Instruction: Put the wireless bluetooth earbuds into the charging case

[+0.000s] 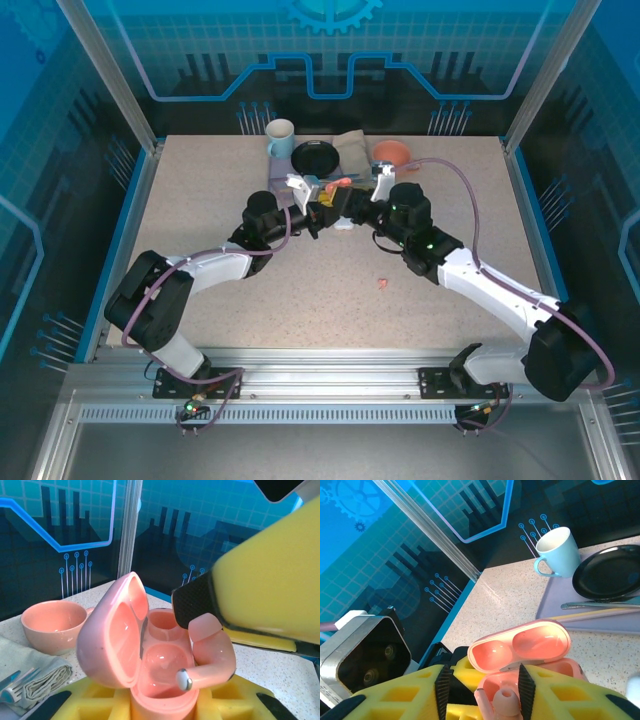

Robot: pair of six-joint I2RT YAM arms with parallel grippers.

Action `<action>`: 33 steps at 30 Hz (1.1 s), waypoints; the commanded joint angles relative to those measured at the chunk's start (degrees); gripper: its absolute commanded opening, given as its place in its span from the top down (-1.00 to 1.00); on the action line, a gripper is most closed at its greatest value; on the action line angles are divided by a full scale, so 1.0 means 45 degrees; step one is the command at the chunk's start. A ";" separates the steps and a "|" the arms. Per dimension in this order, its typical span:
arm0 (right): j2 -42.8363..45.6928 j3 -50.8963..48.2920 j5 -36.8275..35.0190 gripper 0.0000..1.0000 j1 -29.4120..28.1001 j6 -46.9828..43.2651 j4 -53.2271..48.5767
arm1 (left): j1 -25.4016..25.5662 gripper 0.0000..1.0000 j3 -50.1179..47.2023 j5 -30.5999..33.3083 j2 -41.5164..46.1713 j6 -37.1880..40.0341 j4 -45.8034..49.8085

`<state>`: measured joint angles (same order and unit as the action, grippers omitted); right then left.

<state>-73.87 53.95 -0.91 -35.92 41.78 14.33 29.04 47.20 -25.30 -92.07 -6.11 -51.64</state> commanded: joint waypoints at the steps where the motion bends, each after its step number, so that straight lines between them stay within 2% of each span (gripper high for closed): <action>1: -0.0300 0.0384 -0.0012 0.21 0.0151 0.0188 -0.0253 | 0.0176 1.00 0.0058 -0.0303 0.0207 -0.0190 -0.1057; 6: -0.0503 0.0393 -0.0305 0.39 0.0019 0.0282 -0.0110 | 0.0220 1.00 0.0034 -0.0190 0.0153 -0.0431 -0.1289; 15: -0.0890 0.0398 -0.1105 0.55 -0.0274 0.0421 -0.0038 | 0.0356 1.00 0.0058 0.0094 -0.0319 -0.1112 -0.1926; 25: -0.1250 0.0594 -0.1560 0.65 -0.0396 0.0387 -0.0305 | 0.0449 1.00 -0.0285 0.0220 -0.0501 -0.1011 -0.1876; 33: -0.1278 -0.0245 -0.1821 0.72 -0.0396 0.0738 -0.0275 | 0.0466 1.00 -0.0739 0.0292 -0.0492 -0.0850 -0.1523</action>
<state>-78.89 54.72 -7.16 -37.23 44.14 14.20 29.80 44.60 -21.89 -94.59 -10.59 -54.63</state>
